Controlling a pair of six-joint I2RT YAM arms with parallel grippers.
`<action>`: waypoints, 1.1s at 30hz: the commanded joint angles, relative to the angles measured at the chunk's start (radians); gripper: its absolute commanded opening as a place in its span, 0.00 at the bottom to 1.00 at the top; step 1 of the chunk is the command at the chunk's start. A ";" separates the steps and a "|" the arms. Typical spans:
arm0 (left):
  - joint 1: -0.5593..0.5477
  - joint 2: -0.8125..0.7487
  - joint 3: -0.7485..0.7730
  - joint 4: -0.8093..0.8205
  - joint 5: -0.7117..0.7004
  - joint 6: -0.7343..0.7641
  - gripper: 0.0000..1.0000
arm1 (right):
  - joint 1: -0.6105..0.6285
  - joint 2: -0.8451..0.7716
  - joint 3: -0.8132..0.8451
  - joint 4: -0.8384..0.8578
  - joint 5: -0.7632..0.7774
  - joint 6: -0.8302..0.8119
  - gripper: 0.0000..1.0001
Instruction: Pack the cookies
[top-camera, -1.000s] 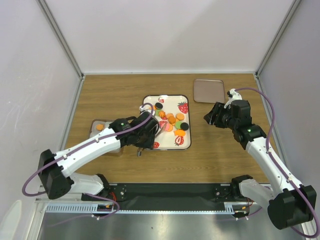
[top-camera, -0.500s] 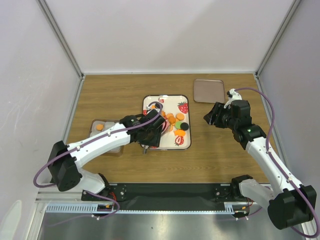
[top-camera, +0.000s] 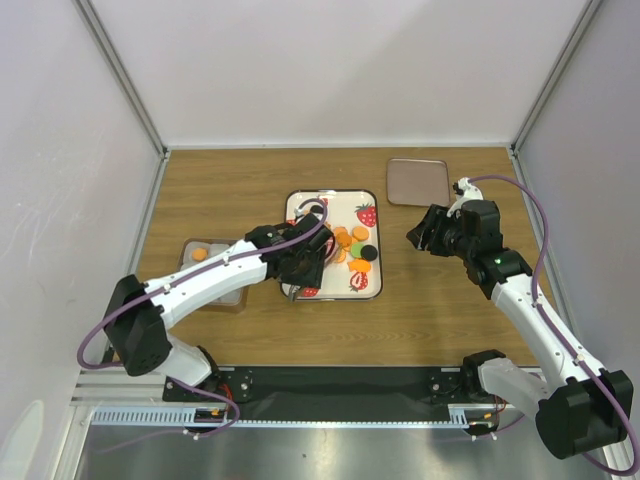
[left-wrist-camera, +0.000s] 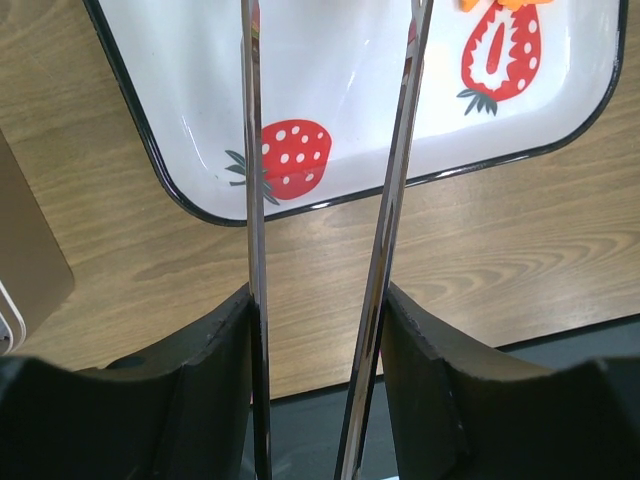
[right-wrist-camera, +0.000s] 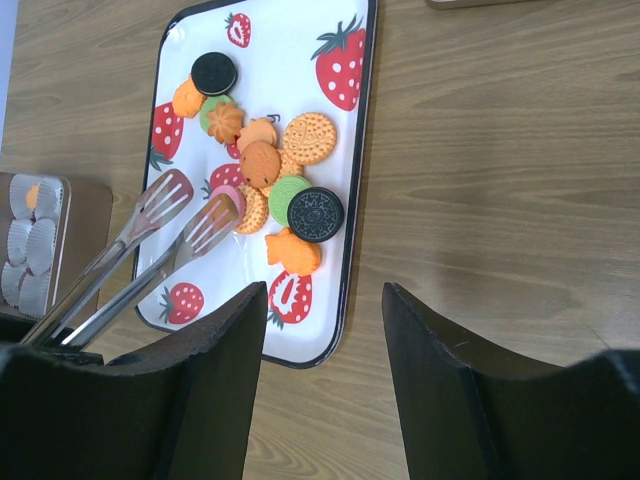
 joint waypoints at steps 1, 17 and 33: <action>0.012 0.012 0.041 0.038 0.013 0.018 0.54 | 0.005 -0.003 0.004 0.021 0.009 -0.023 0.56; 0.038 0.040 0.018 0.077 0.044 0.023 0.52 | 0.008 -0.003 0.004 0.021 0.007 -0.023 0.55; 0.060 0.021 -0.025 0.092 0.058 0.017 0.51 | 0.006 -0.004 0.004 0.023 0.006 -0.021 0.56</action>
